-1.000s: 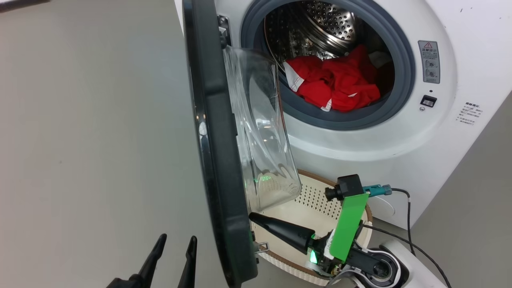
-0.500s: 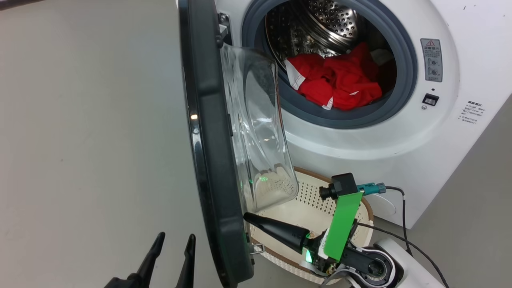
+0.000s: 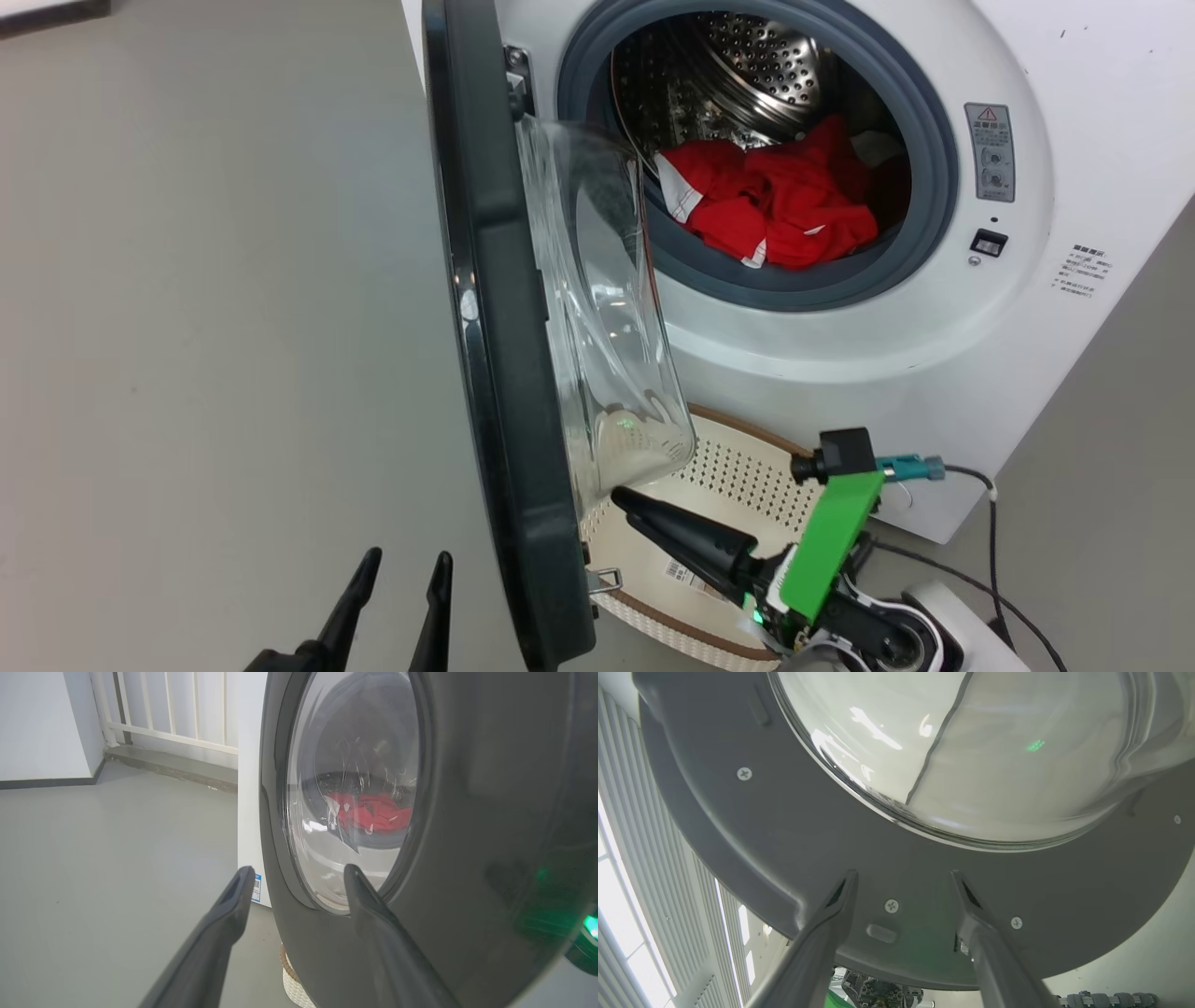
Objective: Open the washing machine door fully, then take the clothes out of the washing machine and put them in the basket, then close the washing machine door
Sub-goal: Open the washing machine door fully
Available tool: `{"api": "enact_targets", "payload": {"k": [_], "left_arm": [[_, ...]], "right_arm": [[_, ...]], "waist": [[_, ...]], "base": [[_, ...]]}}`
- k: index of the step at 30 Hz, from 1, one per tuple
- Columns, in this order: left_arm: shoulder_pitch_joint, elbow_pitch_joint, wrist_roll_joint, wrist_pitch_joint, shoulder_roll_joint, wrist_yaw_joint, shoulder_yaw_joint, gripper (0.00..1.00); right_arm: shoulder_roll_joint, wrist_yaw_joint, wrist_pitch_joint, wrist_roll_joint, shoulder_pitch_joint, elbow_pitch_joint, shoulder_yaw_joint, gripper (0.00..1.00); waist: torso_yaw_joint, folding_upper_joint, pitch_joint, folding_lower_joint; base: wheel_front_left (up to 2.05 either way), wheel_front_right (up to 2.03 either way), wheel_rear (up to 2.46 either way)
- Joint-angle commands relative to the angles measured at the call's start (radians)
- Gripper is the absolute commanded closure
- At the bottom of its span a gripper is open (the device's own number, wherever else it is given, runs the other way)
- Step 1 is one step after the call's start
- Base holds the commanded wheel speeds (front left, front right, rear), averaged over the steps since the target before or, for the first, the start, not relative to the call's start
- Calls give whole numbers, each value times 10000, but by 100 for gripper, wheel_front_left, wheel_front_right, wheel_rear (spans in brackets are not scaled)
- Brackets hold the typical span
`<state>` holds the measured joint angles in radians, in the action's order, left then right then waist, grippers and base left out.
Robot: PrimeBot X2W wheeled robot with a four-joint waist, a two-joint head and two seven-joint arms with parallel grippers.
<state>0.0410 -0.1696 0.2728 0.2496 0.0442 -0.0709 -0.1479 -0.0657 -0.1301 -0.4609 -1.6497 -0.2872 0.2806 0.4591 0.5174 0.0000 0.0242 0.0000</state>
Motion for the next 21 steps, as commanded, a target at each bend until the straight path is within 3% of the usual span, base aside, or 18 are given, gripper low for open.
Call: {"api": "enact_targets", "payload": {"k": [1,13,21], "left_arm": [[-276,154,-48,122,60,-63,346,0],[-279,-31,-138,122,60,-177,392,0],[-245,-33,-161,122,60,-209,463,0]], "right_arm": [[28,-6,151,217,118,-183,-46,0],[-543,-6,829,829,1097,97,-579,0],[-1215,-6,2268,2199,1309,387,-214,0]], "waist": [[-41,0,-65,0],[-237,0,-259,0],[-448,0,-300,0]], "base": [[0,0,0],[0,0,0],[0,0,0]]}}
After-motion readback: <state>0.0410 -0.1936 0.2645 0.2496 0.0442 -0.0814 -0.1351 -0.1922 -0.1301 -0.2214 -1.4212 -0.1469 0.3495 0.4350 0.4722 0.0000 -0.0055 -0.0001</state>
